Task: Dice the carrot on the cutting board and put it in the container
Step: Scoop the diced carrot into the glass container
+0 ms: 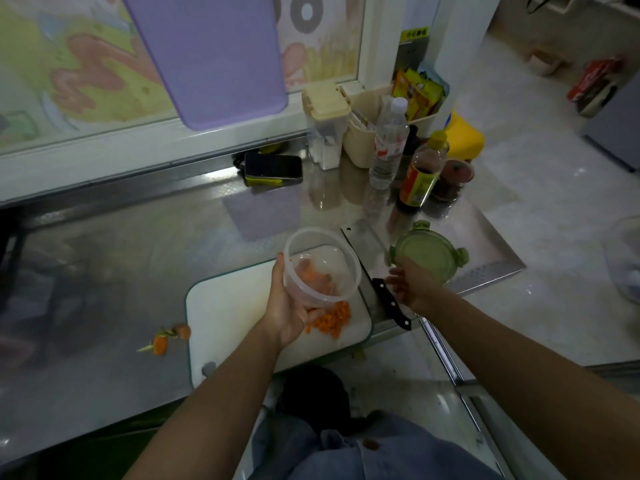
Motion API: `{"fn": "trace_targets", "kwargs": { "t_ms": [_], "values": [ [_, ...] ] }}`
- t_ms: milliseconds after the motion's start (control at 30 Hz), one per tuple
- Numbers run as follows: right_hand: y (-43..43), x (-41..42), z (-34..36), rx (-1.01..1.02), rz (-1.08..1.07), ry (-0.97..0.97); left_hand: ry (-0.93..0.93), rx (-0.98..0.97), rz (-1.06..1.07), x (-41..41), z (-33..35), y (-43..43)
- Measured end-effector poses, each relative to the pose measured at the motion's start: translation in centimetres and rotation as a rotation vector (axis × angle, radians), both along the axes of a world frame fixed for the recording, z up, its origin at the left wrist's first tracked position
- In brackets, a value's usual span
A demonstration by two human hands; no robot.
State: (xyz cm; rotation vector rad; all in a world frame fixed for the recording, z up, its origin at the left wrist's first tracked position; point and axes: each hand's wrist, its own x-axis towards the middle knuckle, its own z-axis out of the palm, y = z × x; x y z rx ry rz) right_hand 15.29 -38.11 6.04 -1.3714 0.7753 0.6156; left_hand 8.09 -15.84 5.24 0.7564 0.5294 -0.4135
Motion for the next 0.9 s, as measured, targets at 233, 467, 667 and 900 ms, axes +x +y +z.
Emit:
{"fn": "trace_targets", "kwargs": {
  "t_ms": [233, 467, 667, 900],
  "values": [
    [4.6, -1.9, 1.5, 0.114, 0.567, -0.155, 0.053, 0.138, 0.055, -1.9, 0.7, -0.8],
    [5.5, -3.3, 0.4, -0.134, 0.566, -0.238, 0.03, 0.533, 0.084, -4.9, 1.7, 0.2],
    [6.4, -6.0, 0.1, -0.184, 0.633, -0.255, -0.02, 0.589, 0.048, -7.1, 0.9, 1.9],
    [5.6, -10.7, -2.5, -0.218, 0.376, 0.009, 0.063, 0.546, -0.195, -12.7, -1.7, 4.7]
  ]
}}
